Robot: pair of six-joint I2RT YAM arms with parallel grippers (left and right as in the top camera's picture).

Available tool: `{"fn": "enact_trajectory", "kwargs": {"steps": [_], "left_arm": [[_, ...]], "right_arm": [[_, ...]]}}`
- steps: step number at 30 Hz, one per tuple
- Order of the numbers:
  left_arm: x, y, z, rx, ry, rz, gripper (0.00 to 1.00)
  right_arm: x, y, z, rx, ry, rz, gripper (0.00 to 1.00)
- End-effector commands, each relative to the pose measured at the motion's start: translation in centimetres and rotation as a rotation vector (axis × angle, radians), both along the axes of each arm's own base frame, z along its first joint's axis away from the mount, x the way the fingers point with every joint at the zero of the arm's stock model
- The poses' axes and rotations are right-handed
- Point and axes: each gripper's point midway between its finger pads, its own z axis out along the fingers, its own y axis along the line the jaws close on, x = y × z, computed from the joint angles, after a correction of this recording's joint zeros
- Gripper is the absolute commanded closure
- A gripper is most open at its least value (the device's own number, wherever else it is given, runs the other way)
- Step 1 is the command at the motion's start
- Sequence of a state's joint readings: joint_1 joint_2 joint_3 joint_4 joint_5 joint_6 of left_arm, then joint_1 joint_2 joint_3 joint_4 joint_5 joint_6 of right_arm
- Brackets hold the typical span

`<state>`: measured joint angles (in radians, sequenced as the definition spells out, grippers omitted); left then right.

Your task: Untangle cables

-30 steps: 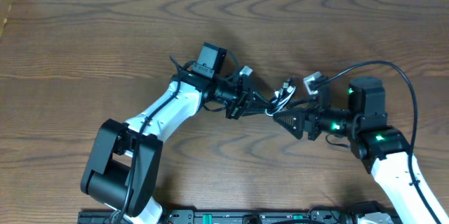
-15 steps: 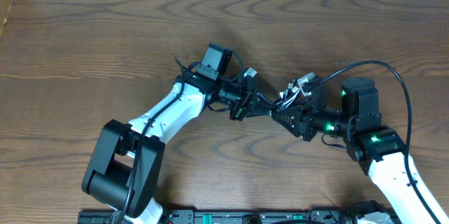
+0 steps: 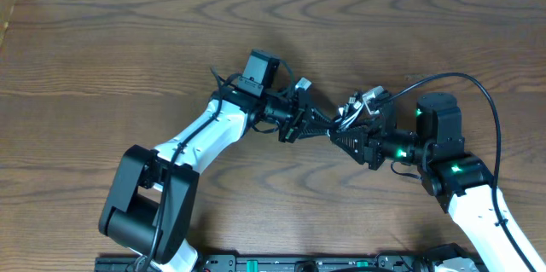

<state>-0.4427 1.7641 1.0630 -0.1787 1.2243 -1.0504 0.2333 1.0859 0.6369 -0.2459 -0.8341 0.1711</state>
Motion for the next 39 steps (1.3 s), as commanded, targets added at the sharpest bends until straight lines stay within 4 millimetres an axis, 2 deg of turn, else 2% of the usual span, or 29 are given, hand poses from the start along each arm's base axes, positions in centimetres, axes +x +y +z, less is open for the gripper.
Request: {"fn": "enact_trajectory", "kwargs": {"steps": [1, 12, 22, 39], "left_arm": [[0.7, 0.6, 0.6, -0.019, -0.018, 0.012, 0.92], [0.9, 0.8, 0.7, -0.019, -0.017, 0.020, 0.93], [0.7, 0.7, 0.8, -0.029, -0.012, 0.012, 0.93], [-0.4, 0.1, 1.4, -0.061, 0.013, -0.032, 0.93]], "right_arm": [[0.1, 0.3, 0.8, 0.010, -0.027, 0.020, 0.64], [0.1, 0.3, 0.9, 0.010, -0.032, 0.020, 0.66], [0.5, 0.4, 1.4, 0.018, -0.065, 0.020, 0.73], [0.6, 0.4, 1.4, 0.017, -0.068, 0.017, 0.76]]}}
